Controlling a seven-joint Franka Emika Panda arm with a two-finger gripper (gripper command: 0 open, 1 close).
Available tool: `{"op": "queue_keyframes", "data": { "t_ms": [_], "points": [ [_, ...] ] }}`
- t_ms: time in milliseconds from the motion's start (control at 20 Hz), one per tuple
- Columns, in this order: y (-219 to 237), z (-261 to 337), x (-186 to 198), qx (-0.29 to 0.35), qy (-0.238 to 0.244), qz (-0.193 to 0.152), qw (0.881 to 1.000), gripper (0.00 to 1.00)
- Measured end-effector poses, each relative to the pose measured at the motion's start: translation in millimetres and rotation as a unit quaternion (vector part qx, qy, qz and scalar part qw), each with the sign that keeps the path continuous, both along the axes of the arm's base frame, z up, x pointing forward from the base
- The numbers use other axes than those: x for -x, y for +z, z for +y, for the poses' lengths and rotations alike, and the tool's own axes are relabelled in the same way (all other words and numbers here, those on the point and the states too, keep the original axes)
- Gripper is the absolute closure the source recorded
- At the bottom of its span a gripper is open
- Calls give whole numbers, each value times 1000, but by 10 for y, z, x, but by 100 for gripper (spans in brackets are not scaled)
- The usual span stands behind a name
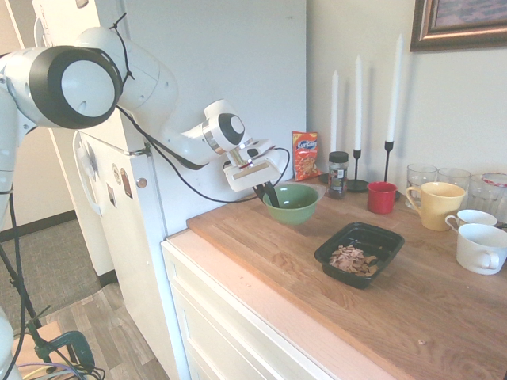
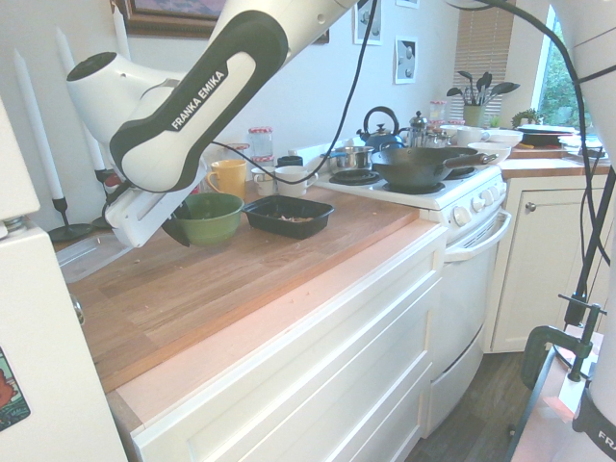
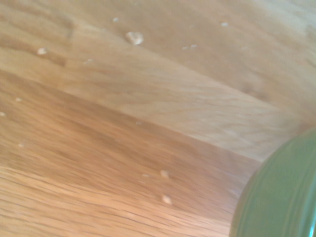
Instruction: Pour the cereal into the box
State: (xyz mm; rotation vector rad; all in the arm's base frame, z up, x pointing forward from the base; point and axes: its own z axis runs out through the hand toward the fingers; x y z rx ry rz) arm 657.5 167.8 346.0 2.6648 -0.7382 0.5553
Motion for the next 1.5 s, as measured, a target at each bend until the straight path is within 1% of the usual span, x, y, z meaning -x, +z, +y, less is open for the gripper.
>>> {"op": "queue_keyframes", "data": {
  "t_ms": [200, 350, 400, 650, 900, 1200, 1350, 1500],
  "points": [
    [-225, 165, -46, 1, 3, 8, 1000, 100],
    [-304, 245, -107, 4, 2, 11, 1000, 100],
    [-307, 272, -133, 5, 1, 11, 1000, 0],
    [-287, 369, -239, -13, -16, 14, 1000, 0],
    [-293, 406, -340, -19, -26, 7, 999, 0],
    [-255, 470, -376, -29, -30, 1, 999, 0],
    [-168, 505, -399, -36, -32, -7, 999, 0],
    [46, 522, -448, -54, -39, -21, 998, 0]
  ]
}}
